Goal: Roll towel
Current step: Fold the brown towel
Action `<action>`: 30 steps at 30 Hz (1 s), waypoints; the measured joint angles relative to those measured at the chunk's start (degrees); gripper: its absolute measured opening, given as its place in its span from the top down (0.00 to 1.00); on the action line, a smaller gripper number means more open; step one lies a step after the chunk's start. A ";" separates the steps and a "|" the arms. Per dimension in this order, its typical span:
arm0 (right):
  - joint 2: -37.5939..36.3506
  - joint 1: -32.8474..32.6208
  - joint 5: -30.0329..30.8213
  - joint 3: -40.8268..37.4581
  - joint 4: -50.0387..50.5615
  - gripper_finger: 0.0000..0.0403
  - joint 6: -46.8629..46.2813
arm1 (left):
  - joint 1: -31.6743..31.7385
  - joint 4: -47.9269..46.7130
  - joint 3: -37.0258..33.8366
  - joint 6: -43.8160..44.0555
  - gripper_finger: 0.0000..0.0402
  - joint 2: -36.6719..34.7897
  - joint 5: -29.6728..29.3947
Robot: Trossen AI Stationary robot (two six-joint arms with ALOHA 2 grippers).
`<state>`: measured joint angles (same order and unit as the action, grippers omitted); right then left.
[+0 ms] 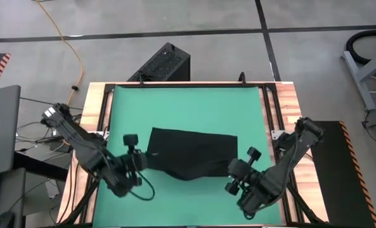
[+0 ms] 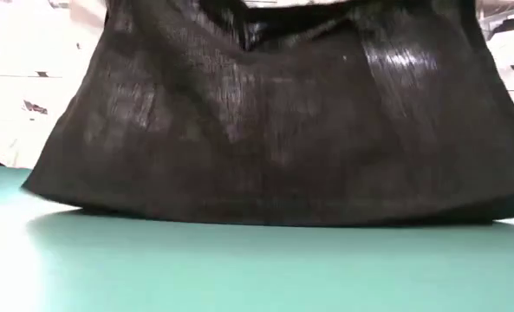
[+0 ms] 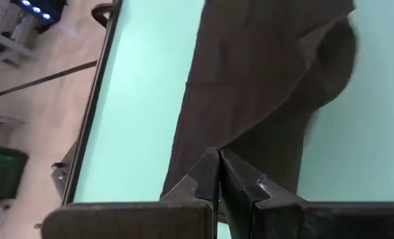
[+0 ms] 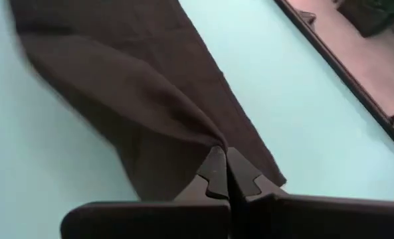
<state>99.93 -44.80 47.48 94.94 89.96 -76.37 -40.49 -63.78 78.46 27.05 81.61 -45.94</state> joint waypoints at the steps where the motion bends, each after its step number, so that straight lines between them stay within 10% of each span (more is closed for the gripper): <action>1: 0.71 0.53 -0.35 0.00 0.06 1.00 0.19 | -0.07 -0.19 0.00 0.38 1.00 1.18 -0.03; 14: 4.36 6.96 -7.21 0.00 0.10 1.00 4.16 | 2.62 -16.66 -0.04 14.84 1.00 7.30 -7.59; 30: 4.34 10.83 -16.12 -8.87 0.14 1.00 -2.23 | 5.92 -10.90 -7.12 13.05 1.00 7.22 -8.52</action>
<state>104.27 -33.97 31.36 86.06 90.10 -78.59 -34.57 -74.68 71.34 40.10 88.83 -54.46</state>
